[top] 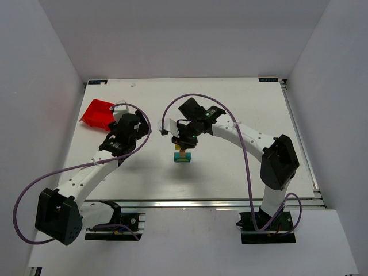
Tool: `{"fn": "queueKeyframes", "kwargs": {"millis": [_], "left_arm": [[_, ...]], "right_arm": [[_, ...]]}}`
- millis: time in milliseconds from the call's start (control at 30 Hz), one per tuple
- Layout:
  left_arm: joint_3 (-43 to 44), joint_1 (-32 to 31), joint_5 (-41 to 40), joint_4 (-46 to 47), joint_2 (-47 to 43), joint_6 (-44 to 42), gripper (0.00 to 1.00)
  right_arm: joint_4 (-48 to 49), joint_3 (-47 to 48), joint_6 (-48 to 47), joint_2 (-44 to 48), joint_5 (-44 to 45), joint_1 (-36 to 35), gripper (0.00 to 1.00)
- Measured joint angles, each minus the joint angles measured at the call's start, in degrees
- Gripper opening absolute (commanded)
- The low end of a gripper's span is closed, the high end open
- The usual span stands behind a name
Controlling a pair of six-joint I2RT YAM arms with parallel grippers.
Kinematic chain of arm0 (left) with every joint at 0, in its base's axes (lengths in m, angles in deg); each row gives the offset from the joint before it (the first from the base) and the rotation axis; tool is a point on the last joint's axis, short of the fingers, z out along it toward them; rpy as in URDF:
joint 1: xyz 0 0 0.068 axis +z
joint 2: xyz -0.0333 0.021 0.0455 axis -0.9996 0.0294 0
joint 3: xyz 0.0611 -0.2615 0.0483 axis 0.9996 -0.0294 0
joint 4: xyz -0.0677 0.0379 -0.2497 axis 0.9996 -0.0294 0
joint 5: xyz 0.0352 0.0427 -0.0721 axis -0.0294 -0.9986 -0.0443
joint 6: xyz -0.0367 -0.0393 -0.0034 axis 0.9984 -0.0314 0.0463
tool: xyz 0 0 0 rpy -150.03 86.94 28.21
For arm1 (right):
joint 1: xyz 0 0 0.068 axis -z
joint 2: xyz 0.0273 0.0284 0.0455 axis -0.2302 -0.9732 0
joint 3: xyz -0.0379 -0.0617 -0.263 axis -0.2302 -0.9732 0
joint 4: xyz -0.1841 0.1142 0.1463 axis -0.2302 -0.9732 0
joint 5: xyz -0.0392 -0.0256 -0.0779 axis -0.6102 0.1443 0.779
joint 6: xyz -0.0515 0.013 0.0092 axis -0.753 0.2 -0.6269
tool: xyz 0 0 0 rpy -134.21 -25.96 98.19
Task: Build the wood block tower
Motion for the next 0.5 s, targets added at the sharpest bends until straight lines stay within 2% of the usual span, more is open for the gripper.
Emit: {"fn": "queueKeyframes", "kwargs": {"millis": [500], "left_arm": [[-0.07, 0.0, -0.68, 0.07, 0.0, -0.66, 0.98]], "right_arm": [[2.12, -1.44, 1.75, -1.18, 2.84, -0.28, 0.29]]}}
